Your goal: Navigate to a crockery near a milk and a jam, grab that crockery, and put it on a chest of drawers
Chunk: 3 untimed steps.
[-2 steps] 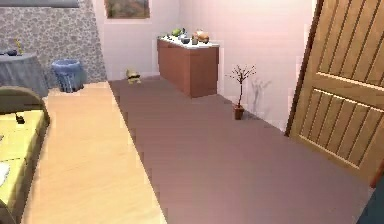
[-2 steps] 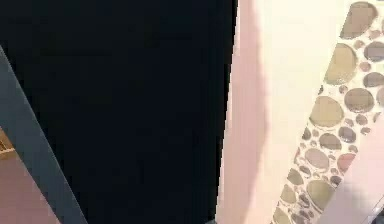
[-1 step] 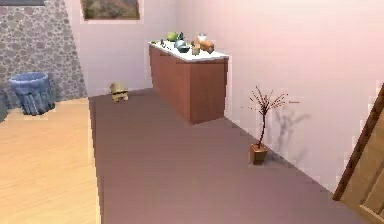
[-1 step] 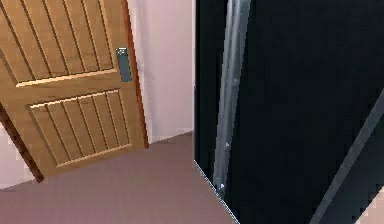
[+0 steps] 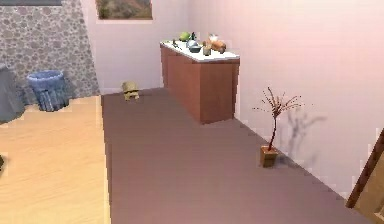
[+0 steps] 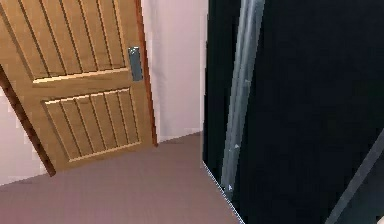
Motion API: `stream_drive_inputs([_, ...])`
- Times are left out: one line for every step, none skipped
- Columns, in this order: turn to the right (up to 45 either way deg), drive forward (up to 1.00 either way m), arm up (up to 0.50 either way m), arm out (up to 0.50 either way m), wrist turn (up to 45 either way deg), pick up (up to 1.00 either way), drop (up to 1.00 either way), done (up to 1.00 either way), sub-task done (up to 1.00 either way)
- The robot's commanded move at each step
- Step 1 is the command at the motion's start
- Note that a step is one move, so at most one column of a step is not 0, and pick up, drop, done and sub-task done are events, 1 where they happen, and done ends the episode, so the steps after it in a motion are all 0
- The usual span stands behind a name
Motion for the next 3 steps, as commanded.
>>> stream_drive_inputs([0.0, 1.0, 0.0, 0.0, 0.0, 0.0, 0.0, 0.0, 0.0])
stream_drive_inputs([0.0, 0.85, 0.0, 0.0, 0.0, 0.0, 0.0, 0.0, 0.0])
stream_drive_inputs([-30.0, 0.0, 0.0, 0.0, 0.0, 0.0, 0.0, 0.0, 0.0])
